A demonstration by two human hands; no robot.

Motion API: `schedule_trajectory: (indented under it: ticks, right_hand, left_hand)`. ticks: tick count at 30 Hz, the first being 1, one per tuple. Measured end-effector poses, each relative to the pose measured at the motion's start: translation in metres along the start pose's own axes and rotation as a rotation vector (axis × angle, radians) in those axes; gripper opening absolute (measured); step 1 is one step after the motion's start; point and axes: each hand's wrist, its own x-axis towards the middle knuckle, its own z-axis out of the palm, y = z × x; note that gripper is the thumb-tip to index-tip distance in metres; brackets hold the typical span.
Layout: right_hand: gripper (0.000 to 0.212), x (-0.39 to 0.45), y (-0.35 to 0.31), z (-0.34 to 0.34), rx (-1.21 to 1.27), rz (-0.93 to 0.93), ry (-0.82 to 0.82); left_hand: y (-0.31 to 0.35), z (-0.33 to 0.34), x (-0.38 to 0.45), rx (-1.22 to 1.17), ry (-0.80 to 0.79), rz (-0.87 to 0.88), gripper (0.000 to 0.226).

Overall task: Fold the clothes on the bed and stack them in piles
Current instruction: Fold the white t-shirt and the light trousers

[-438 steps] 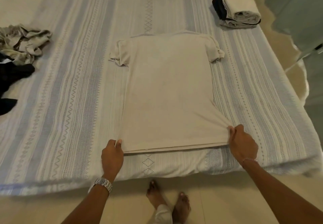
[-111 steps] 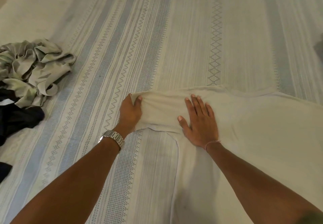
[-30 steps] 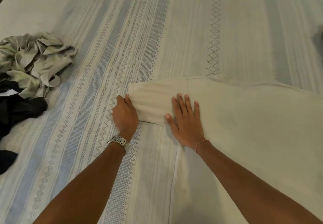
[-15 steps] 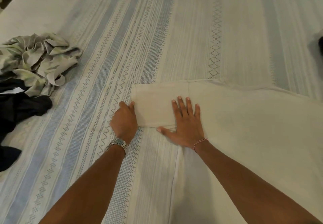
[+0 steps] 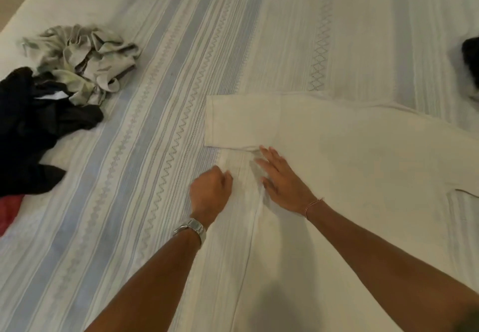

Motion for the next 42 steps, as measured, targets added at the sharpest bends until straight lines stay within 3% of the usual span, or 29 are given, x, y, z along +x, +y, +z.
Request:
schedule_trajectory:
  ticks: [4,8,12,15,17,23,25,30,39,42]
  right_hand:
    - [0.04,-0.03,-0.007,0.009,-0.226,-0.264,-0.09]
    - [0.037,-0.062,-0.022,0.015,-0.311,-0.381,-0.154]
    - [0.039,-0.087,-0.029,0.022,-0.383,-0.463,-0.204]
    - [0.064,-0.096,-0.035,0.024,-0.402,-0.423,-0.206]
    - [0.069,-0.1,-0.046,0.019,-0.435,-0.371,-0.229]
    - [0.046,-0.077,-0.057,-0.004,-0.704,-0.398,-0.229]
    - [0.035,-0.064,-0.065,-0.007,-0.763,-0.411,-0.26]
    - [0.031,-0.046,-0.09,-0.002,-0.888,-0.345,-0.419]
    - [0.028,-0.052,-0.087,0.004,-0.773,-0.299,-0.368]
    - [0.031,-0.055,-0.083,0.007,-0.744,-0.277,-0.355]
  left_hand:
    - [0.0,0.005,-0.074,0.063,-0.105,0.094,0.041]
    - [-0.001,0.011,-0.129,-0.082,-0.169,-0.02,0.04]
    - [0.0,0.01,-0.153,-0.053,-0.322,-0.021,0.043]
    - [-0.007,0.012,-0.169,-0.128,-0.48,-0.073,0.043]
    - [-0.013,0.013,-0.185,-0.168,-0.553,-0.116,0.042]
    - [-0.027,0.009,-0.217,-0.202,-0.653,-0.16,0.042]
    - [-0.032,0.007,-0.223,-0.222,-0.678,-0.177,0.04]
    - [-0.042,0.0,-0.235,-0.295,-0.702,-0.199,0.028]
    - [-0.049,-0.014,-0.245,-0.509,-0.803,-0.351,0.02]
    - [-0.049,-0.013,-0.248,-0.448,-0.8,-0.347,0.016]
